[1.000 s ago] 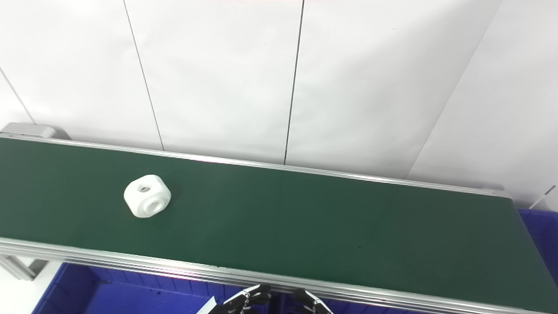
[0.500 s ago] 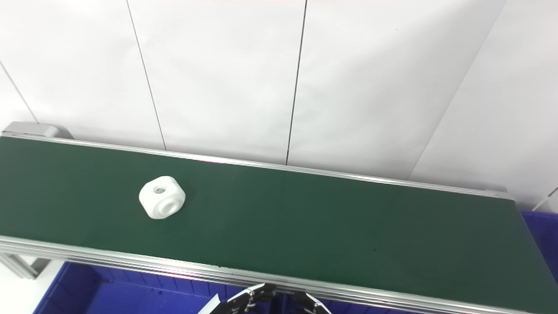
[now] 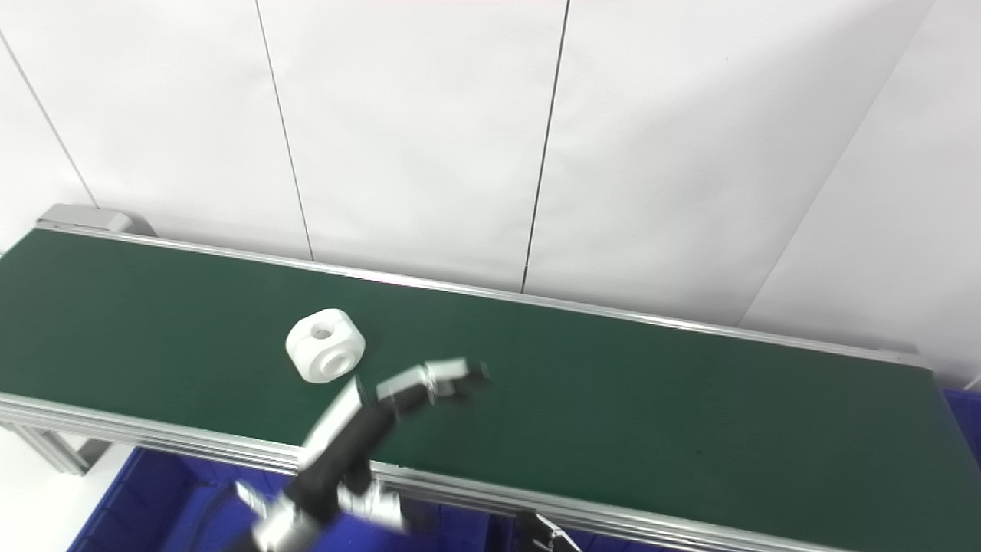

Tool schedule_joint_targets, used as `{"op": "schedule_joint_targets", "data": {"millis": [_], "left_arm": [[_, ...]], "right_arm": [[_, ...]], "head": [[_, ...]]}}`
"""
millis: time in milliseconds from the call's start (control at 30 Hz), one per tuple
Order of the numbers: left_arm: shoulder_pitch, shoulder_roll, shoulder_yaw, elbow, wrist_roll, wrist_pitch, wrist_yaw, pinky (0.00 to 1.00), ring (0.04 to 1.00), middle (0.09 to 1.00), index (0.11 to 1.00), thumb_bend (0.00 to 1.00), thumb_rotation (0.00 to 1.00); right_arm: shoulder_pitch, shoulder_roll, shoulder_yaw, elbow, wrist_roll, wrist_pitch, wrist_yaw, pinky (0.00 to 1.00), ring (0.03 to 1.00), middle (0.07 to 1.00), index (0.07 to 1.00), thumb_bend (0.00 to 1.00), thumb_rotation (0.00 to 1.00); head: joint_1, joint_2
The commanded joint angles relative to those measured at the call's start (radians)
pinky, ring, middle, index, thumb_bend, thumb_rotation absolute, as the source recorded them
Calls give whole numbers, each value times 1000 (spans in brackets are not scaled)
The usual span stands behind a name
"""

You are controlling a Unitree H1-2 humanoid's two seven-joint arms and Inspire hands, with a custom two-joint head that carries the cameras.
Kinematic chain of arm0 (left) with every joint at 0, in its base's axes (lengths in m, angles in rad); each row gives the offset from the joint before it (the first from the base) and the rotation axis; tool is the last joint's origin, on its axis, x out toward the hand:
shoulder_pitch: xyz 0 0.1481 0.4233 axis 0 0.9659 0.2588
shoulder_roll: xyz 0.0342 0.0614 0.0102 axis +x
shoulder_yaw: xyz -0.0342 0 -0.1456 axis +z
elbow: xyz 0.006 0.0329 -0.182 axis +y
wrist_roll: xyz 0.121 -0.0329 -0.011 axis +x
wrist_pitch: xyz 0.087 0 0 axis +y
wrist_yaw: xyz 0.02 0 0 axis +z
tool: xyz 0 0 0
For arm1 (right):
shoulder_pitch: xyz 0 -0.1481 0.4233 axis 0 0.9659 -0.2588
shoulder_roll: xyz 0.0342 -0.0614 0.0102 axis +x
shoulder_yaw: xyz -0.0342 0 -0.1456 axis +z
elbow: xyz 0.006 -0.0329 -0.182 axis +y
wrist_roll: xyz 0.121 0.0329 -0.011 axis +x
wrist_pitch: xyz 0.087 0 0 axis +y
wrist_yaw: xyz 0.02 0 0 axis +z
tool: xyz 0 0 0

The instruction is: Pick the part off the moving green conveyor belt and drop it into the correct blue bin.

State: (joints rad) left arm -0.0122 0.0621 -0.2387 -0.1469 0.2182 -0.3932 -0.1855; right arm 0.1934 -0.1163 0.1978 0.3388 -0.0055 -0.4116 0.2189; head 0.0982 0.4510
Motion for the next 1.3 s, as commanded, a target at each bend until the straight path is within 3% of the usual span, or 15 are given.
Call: {"op": "schedule_joint_targets", "data": {"millis": [0,67,233,367,467,667,833,1067,1267], "left_arm": [[-40,0,18,13,50,-30,39,785,867,856,812,910,619],[-73,7,36,48,90,-41,61,834,893,879,840,854,597],[-151,23,74,129,182,-35,115,857,917,903,865,826,543],[-192,40,90,159,358,8,193,780,891,889,864,856,562],[-218,61,88,186,481,18,264,791,883,878,854,861,541],[-268,98,67,257,694,124,368,850,894,886,863,869,480],[-302,112,39,330,746,185,421,852,897,895,863,896,409],[-350,123,-5,411,760,293,383,860,900,895,870,940,367],[-375,114,-53,516,786,375,433,815,877,877,858,942,277]], "right_arm": [[-12,10,-4,-14,3,-58,-3,743,843,887,859,912,912],[-11,10,-8,-11,5,-58,-3,745,831,877,856,930,916],[-10,6,-9,-11,4,-58,0,732,810,857,843,930,917],[-6,0,-5,-18,-1,-58,-1,727,803,851,846,921,922],[-5,-2,-4,-18,0,-58,3,733,808,855,849,918,922],[-8,-2,-2,-13,1,-58,2,720,800,852,846,927,915],[-7,-1,-3,-13,0,-58,0,719,800,850,844,930,912],[-5,1,-2,-15,0,-58,2,726,803,850,846,934,914],[-2,-1,0,-27,-5,-58,-1,717,800,847,842,921,916]], "head": [[1,-1],[2,0],[6,2],[8,5],[4,8],[1,3],[-1,4],[-4,7],[-5,10]]}}
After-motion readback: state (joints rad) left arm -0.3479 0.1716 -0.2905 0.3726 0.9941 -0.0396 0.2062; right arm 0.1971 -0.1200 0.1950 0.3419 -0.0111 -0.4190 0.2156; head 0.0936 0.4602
